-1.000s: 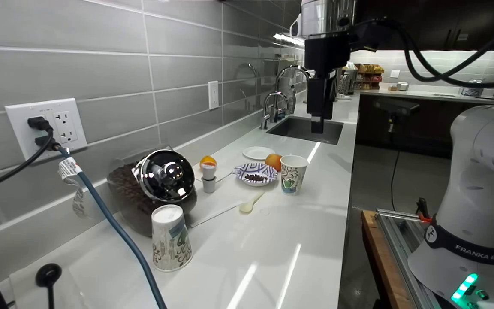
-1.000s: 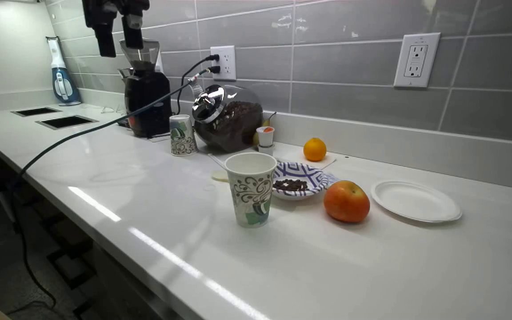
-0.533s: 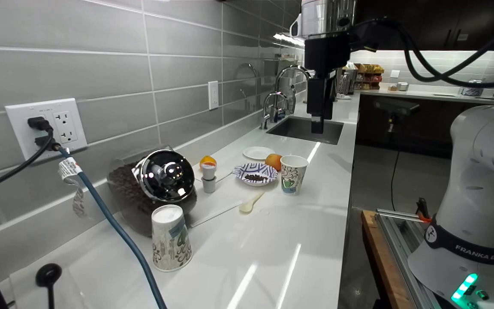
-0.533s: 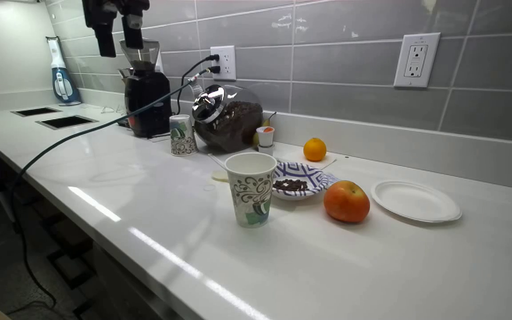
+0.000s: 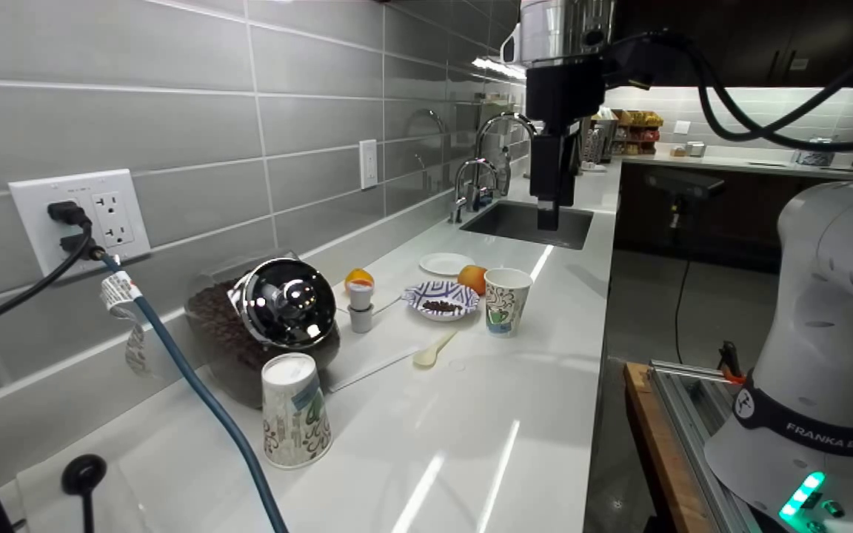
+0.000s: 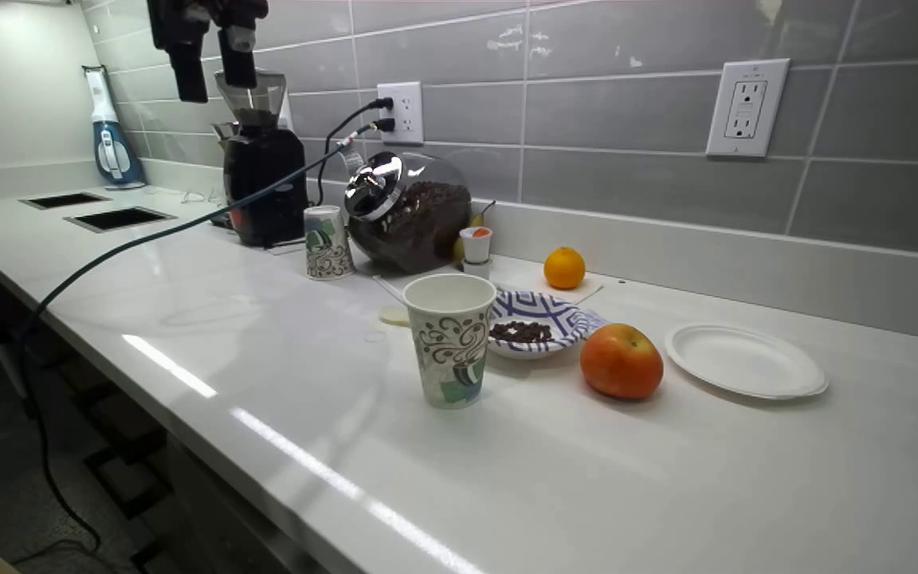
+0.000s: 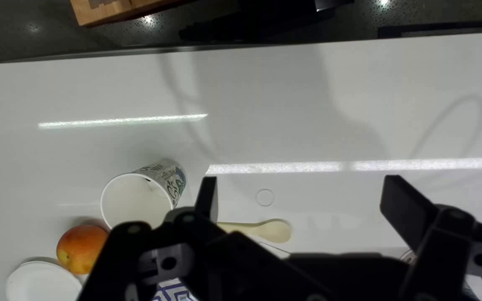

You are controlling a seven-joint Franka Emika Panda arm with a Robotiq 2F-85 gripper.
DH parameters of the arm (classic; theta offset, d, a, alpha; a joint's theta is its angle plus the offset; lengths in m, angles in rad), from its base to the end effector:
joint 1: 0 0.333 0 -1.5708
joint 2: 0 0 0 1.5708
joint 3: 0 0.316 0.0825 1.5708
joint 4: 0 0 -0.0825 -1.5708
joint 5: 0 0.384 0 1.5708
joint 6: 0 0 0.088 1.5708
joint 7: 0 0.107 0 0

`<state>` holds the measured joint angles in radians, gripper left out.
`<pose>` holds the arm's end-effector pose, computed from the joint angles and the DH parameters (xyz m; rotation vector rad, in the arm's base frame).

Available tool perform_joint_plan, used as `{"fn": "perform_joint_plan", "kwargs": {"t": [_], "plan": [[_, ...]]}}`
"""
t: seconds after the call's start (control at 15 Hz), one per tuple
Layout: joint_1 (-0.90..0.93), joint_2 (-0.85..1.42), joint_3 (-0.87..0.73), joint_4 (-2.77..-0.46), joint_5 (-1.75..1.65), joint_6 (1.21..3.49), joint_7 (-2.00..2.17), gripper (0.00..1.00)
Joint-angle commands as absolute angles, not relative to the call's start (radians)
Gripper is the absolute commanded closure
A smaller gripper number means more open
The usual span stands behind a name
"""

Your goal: Remove the silver lid from the glass coffee jug

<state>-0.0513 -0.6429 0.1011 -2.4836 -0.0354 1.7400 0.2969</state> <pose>0.3455 0.0170 0.4963 3.0021 -0.3964 -0.1312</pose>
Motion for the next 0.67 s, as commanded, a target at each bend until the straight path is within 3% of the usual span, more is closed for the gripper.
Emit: {"fn": "perform_joint_plan", "kwargs": {"t": [0.0,0.6], "plan": [[-0.039,-0.628,0.110,-2.466,-0.048,1.795,0.292,0.00],[-0.002,-0.527,0.162,-2.437,-0.071,2.112,0.282,0.00]]}}
